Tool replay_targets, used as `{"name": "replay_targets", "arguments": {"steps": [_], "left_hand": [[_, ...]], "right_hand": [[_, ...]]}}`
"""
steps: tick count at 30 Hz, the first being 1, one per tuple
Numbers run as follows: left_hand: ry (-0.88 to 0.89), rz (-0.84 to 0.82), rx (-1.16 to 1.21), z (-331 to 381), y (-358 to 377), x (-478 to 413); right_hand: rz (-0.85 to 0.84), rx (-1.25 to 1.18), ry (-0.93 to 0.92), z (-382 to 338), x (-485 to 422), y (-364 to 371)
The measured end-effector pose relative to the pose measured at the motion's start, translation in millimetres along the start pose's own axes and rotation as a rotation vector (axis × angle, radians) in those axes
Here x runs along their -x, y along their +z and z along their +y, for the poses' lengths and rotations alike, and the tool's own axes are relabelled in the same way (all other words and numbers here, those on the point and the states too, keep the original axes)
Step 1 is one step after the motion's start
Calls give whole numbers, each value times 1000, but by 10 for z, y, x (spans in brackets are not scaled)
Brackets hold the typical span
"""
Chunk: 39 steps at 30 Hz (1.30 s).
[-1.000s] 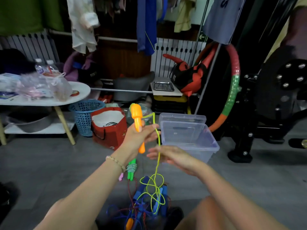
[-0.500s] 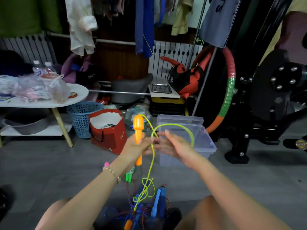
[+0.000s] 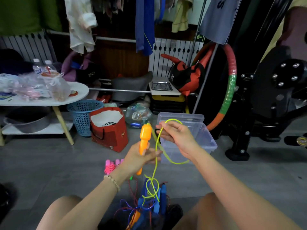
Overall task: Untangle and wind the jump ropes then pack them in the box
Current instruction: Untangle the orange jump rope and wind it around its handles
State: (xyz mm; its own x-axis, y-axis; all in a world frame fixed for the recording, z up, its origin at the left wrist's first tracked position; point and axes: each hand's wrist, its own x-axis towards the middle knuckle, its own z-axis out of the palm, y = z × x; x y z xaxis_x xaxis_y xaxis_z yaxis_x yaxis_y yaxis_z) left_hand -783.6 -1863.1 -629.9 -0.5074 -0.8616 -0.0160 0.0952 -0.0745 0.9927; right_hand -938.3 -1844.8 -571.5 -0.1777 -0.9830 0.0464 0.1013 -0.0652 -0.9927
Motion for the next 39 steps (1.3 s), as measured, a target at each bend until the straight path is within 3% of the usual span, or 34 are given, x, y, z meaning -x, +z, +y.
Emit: {"name": "replay_targets", "arguments": {"steps": [3, 8, 12, 15, 19, 21, 24, 27, 30, 33, 36, 39], "left_hand": [[92, 120, 166, 273, -36, -143], [187, 170, 156, 651, -95, -351], [103, 190, -6, 523, -133, -305], [-48, 22, -195, 166, -108, -132], [-34, -65, -21, 60, -49, -63], [20, 25, 53, 148, -64, -131], [118, 140, 172, 346, -132, -265], [142, 214, 173, 436, -218, -326], [39, 215, 35, 284, -255, -247], [-128, -7, -217, 31, -193, -69], [-192, -95, -57, -109, -143, -4], [-118, 15, 131, -38, -139, -68]], "right_hand": [[-38, 56, 76, 162, 21, -3], [-417, 292, 210, 401, 248, 112], [-175, 80, 118, 156, 85, 165], [-2, -29, 9, -101, -88, 78], [55, -41, 24, -150, -173, 9], [-43, -60, 142, -19, -122, 6], [-331, 91, 333, 291, 71, -21], [-481, 236, 315, 483, 200, -12], [-312, 94, 222, 350, 123, 34], [-144, 10, 78, 115, -38, 60], [-37, 1, 41, -2, -139, 34], [-68, 32, 189, 120, -122, -2]]}}
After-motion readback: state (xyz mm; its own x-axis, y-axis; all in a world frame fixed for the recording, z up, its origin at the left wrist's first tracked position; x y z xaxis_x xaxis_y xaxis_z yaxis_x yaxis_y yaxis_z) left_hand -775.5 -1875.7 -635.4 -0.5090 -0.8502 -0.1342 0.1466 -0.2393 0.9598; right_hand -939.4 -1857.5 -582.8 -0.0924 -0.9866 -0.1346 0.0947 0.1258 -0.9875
